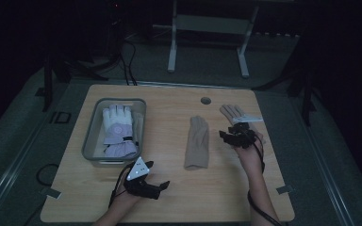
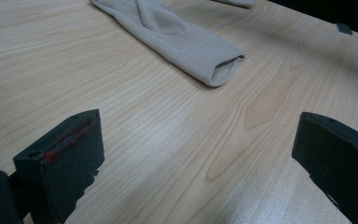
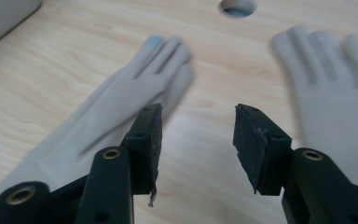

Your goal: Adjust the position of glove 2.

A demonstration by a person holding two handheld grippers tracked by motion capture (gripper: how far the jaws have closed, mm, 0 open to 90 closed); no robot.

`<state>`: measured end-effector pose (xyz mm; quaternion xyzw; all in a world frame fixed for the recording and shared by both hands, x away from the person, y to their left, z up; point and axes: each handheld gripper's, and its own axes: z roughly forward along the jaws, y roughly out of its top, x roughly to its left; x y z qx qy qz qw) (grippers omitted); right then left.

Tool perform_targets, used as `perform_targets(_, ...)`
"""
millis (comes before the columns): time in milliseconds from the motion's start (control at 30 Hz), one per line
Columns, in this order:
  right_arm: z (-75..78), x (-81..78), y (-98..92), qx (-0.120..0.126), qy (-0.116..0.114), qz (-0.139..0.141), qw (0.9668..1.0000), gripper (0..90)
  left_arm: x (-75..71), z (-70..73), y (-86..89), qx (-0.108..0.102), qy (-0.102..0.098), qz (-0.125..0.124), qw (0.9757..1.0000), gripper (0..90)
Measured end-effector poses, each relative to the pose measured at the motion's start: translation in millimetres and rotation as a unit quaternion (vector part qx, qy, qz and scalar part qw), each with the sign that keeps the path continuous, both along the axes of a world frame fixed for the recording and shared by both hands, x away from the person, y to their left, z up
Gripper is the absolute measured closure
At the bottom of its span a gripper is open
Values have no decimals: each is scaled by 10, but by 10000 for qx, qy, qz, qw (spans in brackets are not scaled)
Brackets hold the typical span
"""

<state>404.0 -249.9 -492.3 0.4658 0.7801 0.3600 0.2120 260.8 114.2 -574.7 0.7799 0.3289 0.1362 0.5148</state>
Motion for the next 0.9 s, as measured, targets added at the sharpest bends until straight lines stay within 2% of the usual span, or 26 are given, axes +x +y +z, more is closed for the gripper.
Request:
perform_targets(100,21,32,-158,-90,-76,-26,9999,526,0,0,3,-6,-2,-6,10000,25)
perform_targets(233,19,85,-367,-157,-63,-157,9997,531,3,0,4,-9,16,-10,10000,25)
perform_targets(433,-31,211,-631,-144,-56,-358,9992,526,7,-1,10,-45,42,21,10000,25)
perform_targets(567,-62,329,-729,-306,-104,-421,9986,498,10,-1,11,-46,53,25,10000,25)
perform_targets(600,-69,365,-743,-328,-30,-418,9986,490,10,-1,10,-38,51,24,10000,25)
perform_targets(667,-80,432,-763,-435,-30,-450,9980,486,11,-1,8,-24,51,15,10000,25)
perform_targets(833,-110,595,-782,-510,40,-443,9977,479,12,-2,11,-48,63,21,10000,25)
perform_targets(900,-129,665,-774,-582,84,-427,9974,449,12,-2,14,-62,73,15,10000,25)
